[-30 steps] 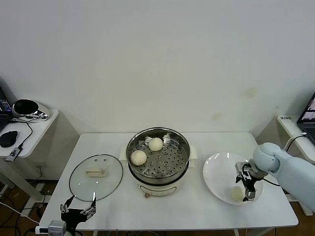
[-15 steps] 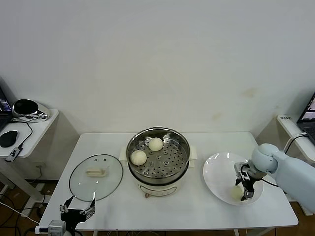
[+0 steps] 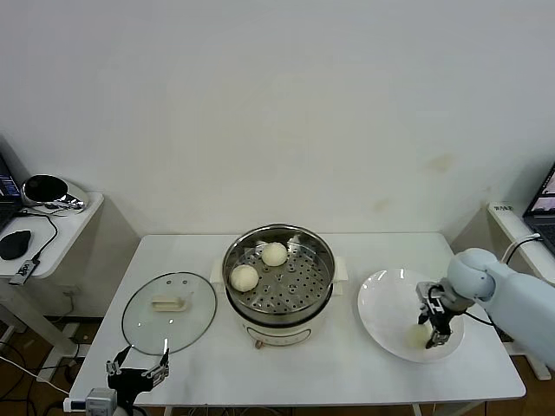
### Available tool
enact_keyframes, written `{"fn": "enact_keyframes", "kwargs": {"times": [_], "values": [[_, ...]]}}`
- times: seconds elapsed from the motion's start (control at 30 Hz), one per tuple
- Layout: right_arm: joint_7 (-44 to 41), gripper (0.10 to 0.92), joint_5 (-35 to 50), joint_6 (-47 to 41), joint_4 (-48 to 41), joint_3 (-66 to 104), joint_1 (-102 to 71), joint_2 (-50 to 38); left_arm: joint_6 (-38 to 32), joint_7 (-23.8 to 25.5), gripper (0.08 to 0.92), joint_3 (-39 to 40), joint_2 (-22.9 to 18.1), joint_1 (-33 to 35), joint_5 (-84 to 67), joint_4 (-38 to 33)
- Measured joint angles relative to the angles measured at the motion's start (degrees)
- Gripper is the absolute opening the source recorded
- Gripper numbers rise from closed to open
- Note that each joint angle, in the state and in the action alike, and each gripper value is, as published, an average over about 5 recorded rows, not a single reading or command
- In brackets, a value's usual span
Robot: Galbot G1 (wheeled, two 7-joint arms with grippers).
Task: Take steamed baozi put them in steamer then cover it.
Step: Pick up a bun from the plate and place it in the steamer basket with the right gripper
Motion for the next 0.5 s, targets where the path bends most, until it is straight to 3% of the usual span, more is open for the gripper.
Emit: {"fn": "enact_keyframes", "kwargs": {"times": [0.27, 0.5], "values": [[-1.13, 0.529, 4.59, -0.27, 0.21, -6.09, 10.40, 0.31, -0.03, -0.10, 0.823, 0.33, -0.25, -0.79, -0.37, -0.36], [-3.17, 0.454, 11.35, 1.55, -2.05, -13.81, 24.76, 3.59, -0.03, -0.19, 0.823, -0.30, -0.51, -1.37, -0.97, -0.89]]}}
